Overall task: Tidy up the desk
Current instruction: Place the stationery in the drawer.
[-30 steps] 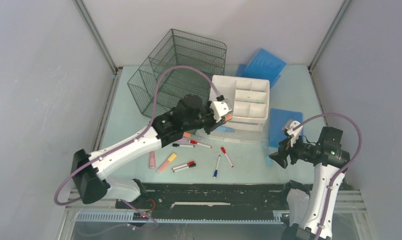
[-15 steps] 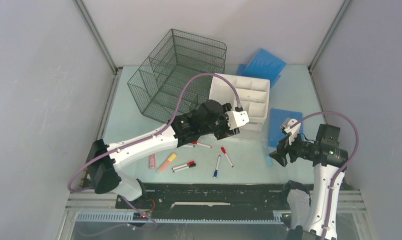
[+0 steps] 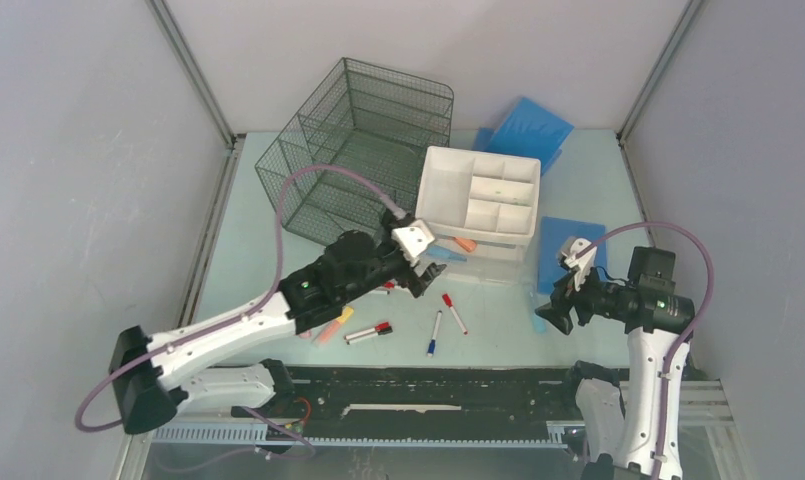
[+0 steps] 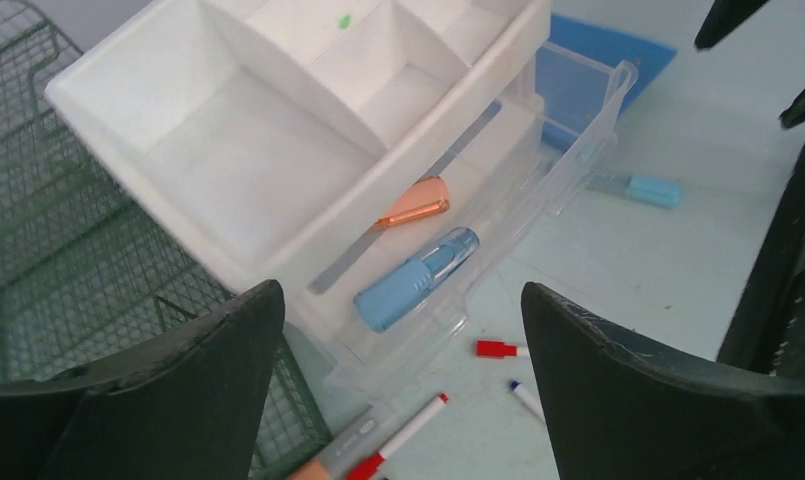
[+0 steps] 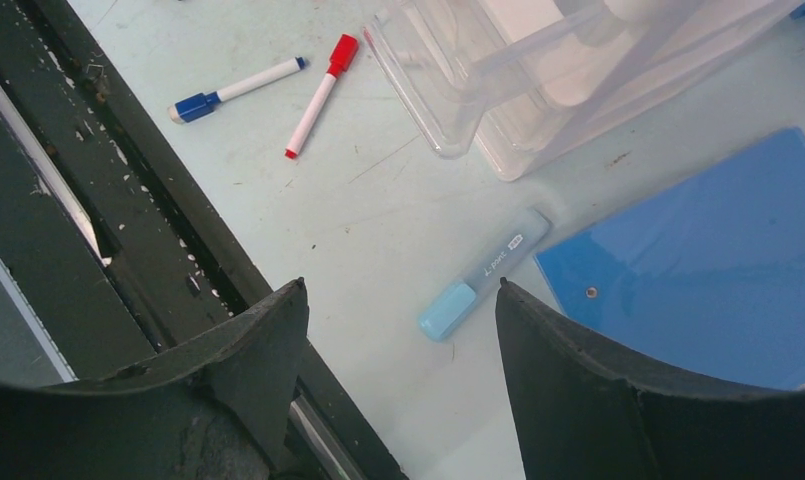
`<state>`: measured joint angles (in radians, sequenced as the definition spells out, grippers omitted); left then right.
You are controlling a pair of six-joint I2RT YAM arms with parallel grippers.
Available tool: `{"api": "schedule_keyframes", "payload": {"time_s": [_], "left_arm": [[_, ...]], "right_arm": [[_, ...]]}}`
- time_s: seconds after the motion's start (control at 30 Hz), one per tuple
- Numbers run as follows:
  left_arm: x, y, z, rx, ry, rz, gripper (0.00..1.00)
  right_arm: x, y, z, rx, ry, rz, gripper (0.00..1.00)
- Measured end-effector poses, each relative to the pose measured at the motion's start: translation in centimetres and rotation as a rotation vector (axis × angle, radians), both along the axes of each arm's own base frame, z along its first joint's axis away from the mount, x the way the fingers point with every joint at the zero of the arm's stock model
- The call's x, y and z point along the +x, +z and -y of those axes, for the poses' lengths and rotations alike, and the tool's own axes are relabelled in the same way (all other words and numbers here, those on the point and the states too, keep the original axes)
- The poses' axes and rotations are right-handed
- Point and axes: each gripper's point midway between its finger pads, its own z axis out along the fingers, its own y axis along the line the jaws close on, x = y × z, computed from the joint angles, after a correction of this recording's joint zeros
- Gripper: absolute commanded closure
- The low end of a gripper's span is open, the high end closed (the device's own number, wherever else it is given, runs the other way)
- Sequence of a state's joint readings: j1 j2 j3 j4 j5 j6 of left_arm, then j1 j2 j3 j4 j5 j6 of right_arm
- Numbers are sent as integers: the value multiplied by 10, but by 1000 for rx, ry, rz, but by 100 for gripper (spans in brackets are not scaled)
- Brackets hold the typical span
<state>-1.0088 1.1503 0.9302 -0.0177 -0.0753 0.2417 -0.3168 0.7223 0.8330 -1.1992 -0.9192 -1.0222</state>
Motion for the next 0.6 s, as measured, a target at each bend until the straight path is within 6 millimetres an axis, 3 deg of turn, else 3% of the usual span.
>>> {"api": "schedule_keyframes", "payload": {"time_s": [0.2,0.6], "left_arm": [[-7,-5,-41,-232,93,-99,0],[0,-64,-132,-486,507,-381,0]], "right_arm": [[-1,0,-5,-3,25,-2,23],[-2,-2,-10,-10,53,-8,23]]}}
